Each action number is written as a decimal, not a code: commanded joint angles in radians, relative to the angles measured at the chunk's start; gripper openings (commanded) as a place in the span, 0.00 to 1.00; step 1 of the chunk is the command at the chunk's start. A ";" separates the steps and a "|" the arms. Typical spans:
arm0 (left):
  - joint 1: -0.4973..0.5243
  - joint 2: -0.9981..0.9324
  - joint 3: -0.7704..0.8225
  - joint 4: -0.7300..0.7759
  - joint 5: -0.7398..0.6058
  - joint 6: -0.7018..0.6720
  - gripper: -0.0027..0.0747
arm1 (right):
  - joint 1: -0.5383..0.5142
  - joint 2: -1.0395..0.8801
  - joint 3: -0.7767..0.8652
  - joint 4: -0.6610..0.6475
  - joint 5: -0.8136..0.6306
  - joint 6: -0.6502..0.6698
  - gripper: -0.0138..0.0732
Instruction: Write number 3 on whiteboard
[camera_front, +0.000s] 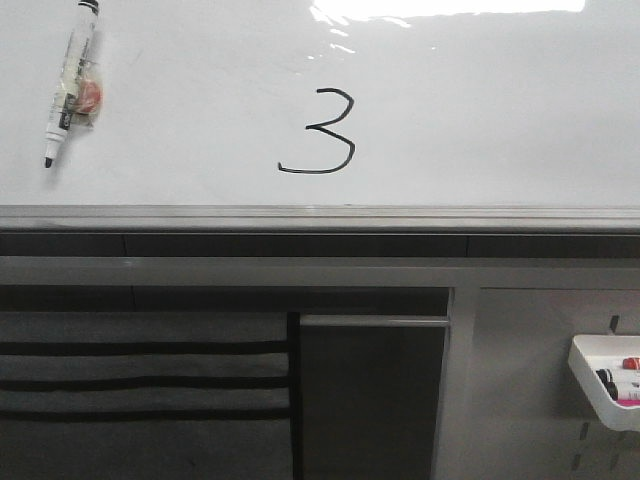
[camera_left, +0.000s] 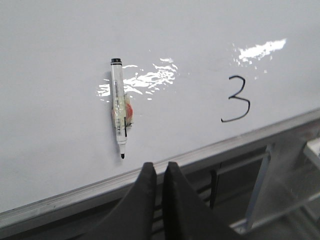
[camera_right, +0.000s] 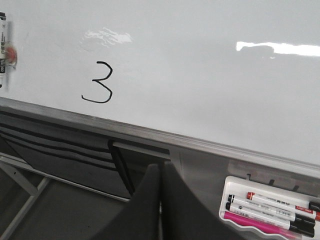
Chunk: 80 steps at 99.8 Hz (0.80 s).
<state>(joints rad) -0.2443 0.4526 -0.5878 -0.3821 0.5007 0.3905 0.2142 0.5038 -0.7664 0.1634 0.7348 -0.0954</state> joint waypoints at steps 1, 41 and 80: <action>0.001 -0.003 0.057 -0.112 -0.208 -0.022 0.01 | -0.007 0.000 -0.013 0.003 -0.059 0.002 0.07; 0.001 -0.026 0.323 -0.037 -0.338 -0.022 0.01 | -0.007 0.000 -0.013 0.003 -0.051 0.002 0.07; 0.157 -0.360 0.496 0.039 -0.510 -0.022 0.01 | -0.007 0.000 -0.013 0.003 -0.051 0.002 0.07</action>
<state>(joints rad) -0.1227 0.1380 -0.0891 -0.3455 0.0757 0.3788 0.2142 0.4999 -0.7560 0.1634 0.7487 -0.0939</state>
